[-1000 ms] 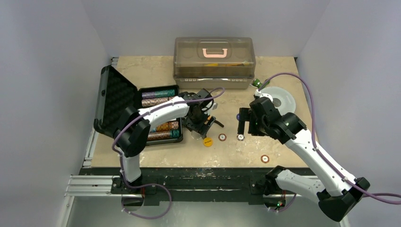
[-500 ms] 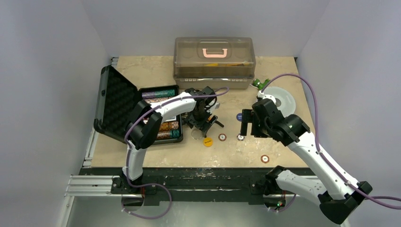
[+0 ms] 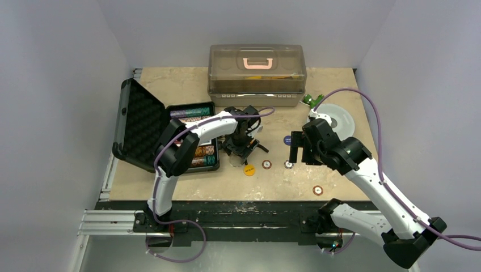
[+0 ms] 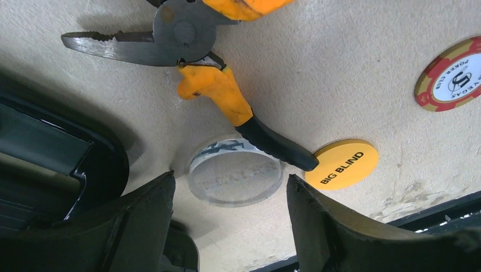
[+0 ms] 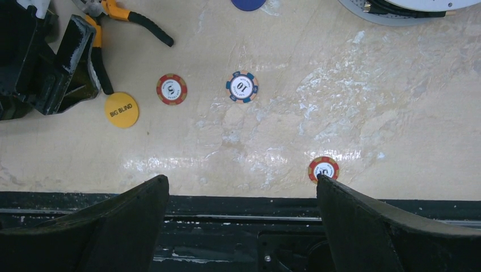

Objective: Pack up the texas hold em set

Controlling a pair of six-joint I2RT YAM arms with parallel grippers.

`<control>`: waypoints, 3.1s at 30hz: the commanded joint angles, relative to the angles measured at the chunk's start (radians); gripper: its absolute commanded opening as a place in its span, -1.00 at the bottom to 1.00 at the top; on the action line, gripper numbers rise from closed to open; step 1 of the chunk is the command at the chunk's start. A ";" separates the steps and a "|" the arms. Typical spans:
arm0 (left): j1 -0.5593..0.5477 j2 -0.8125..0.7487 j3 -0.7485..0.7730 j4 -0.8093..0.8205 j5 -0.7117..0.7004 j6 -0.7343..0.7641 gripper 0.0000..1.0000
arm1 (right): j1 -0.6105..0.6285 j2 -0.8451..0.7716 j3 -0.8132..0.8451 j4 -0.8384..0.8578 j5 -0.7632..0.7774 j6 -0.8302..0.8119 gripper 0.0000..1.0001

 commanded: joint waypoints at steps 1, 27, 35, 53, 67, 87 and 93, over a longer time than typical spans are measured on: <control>-0.013 0.005 0.027 0.002 -0.001 -0.029 0.42 | -0.003 -0.004 0.025 0.000 0.016 -0.010 0.98; -0.040 0.034 -0.014 0.002 -0.105 -0.078 0.10 | -0.003 -0.021 0.005 0.002 0.010 0.000 0.97; -0.042 -0.081 -0.024 -0.013 -0.164 -0.086 -0.20 | -0.003 -0.030 0.000 0.010 0.008 -0.001 0.98; 0.279 -0.306 0.024 -0.095 -0.223 -0.216 -0.36 | -0.003 0.043 0.004 0.056 -0.013 -0.008 0.98; 0.416 -0.101 0.156 -0.108 -0.144 -0.180 -0.36 | -0.017 0.286 0.151 0.055 0.019 -0.064 0.98; 0.451 0.040 0.221 -0.109 -0.120 -0.159 -0.30 | -0.054 0.375 0.193 0.057 -0.009 -0.066 0.98; 0.456 0.065 0.240 -0.111 -0.089 -0.132 -0.17 | -0.057 0.379 0.186 0.060 -0.015 -0.048 0.97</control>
